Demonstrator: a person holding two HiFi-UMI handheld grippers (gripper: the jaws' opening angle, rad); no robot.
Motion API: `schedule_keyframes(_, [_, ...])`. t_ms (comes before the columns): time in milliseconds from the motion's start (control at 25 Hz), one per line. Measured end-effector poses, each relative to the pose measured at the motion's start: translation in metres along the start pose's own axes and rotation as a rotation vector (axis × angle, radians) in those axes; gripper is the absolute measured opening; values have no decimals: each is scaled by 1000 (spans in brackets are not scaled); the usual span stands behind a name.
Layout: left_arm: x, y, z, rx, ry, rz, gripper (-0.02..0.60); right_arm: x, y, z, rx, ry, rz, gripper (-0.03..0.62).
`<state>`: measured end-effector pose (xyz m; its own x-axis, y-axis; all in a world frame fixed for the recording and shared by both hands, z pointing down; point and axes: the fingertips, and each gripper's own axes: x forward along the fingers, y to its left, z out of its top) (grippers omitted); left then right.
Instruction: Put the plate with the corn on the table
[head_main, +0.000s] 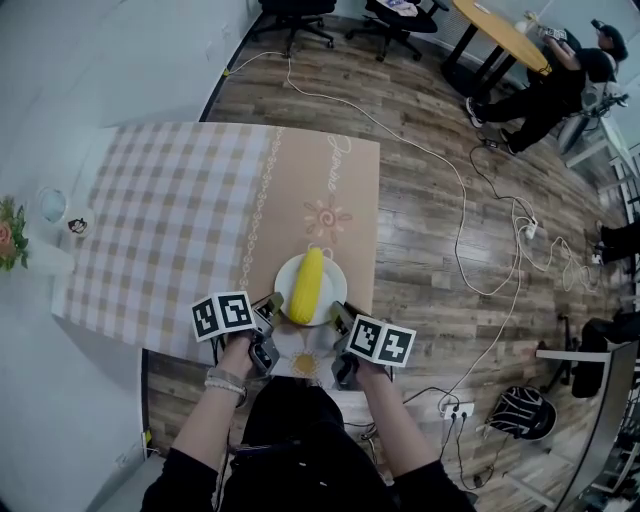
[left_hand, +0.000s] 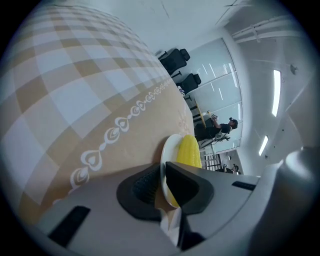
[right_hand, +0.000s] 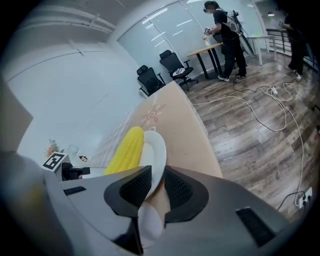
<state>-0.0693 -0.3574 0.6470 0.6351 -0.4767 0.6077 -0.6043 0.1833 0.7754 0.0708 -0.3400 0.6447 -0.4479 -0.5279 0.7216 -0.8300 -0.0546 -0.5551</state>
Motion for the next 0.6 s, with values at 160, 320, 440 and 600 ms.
schedule_keyframes(160, [-1,-2,1,28,-11,-3,41,-4,-5,6,-30,-21,-16,118])
schedule_keyframes(320, [-6,-3,5,45,-39,-7,41,-11,-11,14,-24,-53,-24,123])
schedule_keyframes(440, [-12,-3,10,74,-73,-6,37,-20,-17,19,-43,-90,-60,116])
schedule_keyframes(600, [-26,-10,18,168,-136,-5,17,-34,-18,29,-107,-148,-100,57])
